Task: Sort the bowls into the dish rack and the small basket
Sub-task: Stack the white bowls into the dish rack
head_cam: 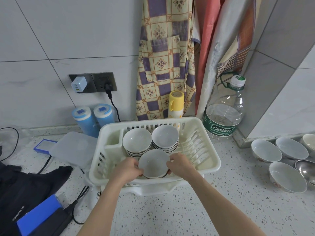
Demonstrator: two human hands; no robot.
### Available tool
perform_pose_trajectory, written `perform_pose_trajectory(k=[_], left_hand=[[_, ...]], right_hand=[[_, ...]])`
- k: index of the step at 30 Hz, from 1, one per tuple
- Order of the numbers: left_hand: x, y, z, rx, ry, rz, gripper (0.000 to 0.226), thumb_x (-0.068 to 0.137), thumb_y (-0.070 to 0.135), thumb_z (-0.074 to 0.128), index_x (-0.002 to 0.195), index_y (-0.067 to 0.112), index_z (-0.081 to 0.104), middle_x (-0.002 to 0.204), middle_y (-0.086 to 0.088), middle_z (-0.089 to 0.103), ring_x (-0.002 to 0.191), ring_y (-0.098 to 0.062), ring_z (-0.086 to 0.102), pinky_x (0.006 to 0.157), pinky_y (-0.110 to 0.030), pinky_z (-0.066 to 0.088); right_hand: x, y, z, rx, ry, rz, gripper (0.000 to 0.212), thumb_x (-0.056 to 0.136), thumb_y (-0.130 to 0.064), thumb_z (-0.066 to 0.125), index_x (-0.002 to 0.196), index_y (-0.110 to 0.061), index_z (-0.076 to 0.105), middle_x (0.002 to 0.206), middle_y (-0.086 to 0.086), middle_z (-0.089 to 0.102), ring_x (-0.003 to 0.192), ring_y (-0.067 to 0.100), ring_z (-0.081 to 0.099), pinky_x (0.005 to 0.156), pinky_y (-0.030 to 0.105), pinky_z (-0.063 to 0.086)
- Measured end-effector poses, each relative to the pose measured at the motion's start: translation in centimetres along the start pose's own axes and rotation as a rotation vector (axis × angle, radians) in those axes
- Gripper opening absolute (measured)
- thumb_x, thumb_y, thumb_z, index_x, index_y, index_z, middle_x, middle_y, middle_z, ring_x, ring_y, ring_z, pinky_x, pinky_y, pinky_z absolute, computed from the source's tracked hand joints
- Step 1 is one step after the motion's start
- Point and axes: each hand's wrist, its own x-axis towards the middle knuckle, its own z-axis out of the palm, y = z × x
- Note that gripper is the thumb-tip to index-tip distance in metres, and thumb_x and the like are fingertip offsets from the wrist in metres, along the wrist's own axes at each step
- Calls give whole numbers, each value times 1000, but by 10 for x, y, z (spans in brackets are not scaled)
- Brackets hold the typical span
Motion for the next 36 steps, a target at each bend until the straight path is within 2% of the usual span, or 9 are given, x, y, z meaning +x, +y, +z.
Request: perform_pose_trajectory(k=[4, 9, 15, 21, 25, 29, 31, 33, 36], left_hand=[[0, 1, 1, 27, 28, -1, 15, 73, 35, 72, 81, 24, 65, 90, 2, 75, 84, -15, 70, 82, -36, 57], [1, 1, 3, 44, 50, 10, 10, 81, 29, 68, 82, 19, 67, 79, 8, 76, 77, -12, 71, 81, -37, 58], [0, 0, 5, 79, 111, 9, 11, 82, 28, 64, 87, 20, 68, 81, 5, 72, 76, -15, 68, 65, -27, 51], [2, 1, 5, 89, 96, -2, 13, 84, 24, 61, 91, 17, 69, 85, -1, 74, 79, -19, 70, 71, -33, 56], [3, 0, 6, 95, 100, 0, 14, 86, 22, 55, 88, 19, 69, 85, 1, 73, 78, -19, 70, 67, -31, 55], [1, 1, 5, 82, 115, 10, 13, 85, 21, 51, 76, 25, 59, 88, -7, 74, 84, -25, 71, 76, -40, 56], [0, 1, 5, 68, 117, 17, 12, 84, 23, 50, 77, 27, 58, 90, -8, 75, 85, -26, 71, 78, -41, 56], [-1, 1, 6, 63, 116, 13, 11, 85, 28, 50, 84, 28, 61, 96, -8, 75, 89, -26, 70, 80, -40, 54], [0, -1, 7, 34, 138, -9, 39, 89, 35, 50, 126, 26, 59, 124, 1, 67, 108, -23, 64, 93, -39, 50]], right_hand=[[2, 0, 2, -18, -4, 18, 15, 85, -18, 51, 81, -6, 60, 90, 16, 74, 60, 19, 44, 55, 27, 35], [1, 1, 2, -62, -14, 19, 23, 90, -23, 52, 90, -2, 63, 92, 10, 74, 69, 20, 55, 60, 27, 42], [-2, -3, 4, -226, 23, 14, 18, 95, -29, 50, 92, -12, 55, 87, 2, 55, 81, 24, 53, 67, 27, 39], [0, -3, 2, -196, -2, 36, 27, 93, -28, 51, 106, -8, 64, 104, 6, 71, 94, 25, 63, 71, 26, 41], [2, -1, 1, -154, -44, 37, 25, 93, -26, 49, 97, -7, 64, 103, 8, 72, 80, 22, 57, 64, 25, 40], [4, 0, 0, -97, -64, 23, 22, 88, -23, 50, 68, -13, 50, 94, 10, 76, 71, 21, 57, 66, 27, 46], [3, 0, 0, -88, -82, 16, 23, 88, -25, 50, 67, -15, 50, 93, 8, 76, 71, 19, 59, 66, 26, 46], [3, -1, 0, -109, -103, 10, 21, 90, -31, 50, 79, -13, 54, 100, 8, 74, 83, 22, 63, 73, 28, 48], [2, -5, 4, -174, -51, 10, 26, 96, -35, 44, 97, -11, 55, 108, 11, 68, 101, 29, 63, 77, 32, 50]])
